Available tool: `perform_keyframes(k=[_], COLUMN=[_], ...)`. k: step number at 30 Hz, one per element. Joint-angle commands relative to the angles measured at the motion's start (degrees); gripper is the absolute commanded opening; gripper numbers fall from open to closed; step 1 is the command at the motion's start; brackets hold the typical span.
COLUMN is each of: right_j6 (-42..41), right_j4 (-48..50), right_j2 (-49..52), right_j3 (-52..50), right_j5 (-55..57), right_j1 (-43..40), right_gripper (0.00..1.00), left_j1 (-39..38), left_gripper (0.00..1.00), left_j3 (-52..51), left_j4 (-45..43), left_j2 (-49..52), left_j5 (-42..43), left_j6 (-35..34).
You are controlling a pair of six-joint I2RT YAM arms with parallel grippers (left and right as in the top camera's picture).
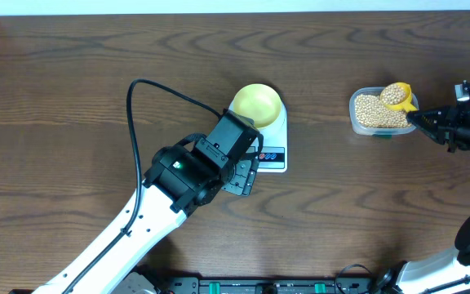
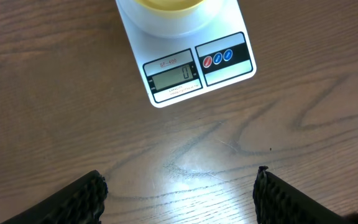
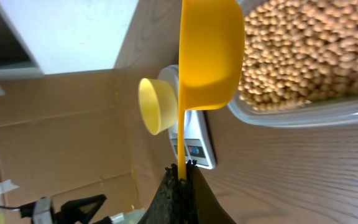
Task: Scoop item into bowl and weigh 50g on scale
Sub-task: 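Lift the filled scoop with the right gripper and carry it over the bowl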
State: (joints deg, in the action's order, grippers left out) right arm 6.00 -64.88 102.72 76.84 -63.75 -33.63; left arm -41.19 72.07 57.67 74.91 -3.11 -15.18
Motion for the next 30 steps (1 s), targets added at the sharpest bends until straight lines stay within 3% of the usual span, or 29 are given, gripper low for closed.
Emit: perform_keyframes(k=[1,17,30], right_j6=[1.4,1.81,-0.63], right_j4=[-0.09,0.39,7.19], right_j2=[-0.28,-0.28,-0.28], right_j3=[1.16,1.16,1.16], right_j5=[-5.09,-15.28,-20.7], right_j1=[0.13,3.98,19.1], right_gripper=[0.01,0.01,0.01], left_j1=[0.13,0.13,0.13], left_gripper=[0.78,0.78,0.78], left_j3=[1.11,1.11,1.11], left_j4=[0.09,0.09,0.09], left_j2=[0.15,0.15,0.15], left_j5=[0.07,0.07,0.07], left_j6=[0.48,0.48,0.48])
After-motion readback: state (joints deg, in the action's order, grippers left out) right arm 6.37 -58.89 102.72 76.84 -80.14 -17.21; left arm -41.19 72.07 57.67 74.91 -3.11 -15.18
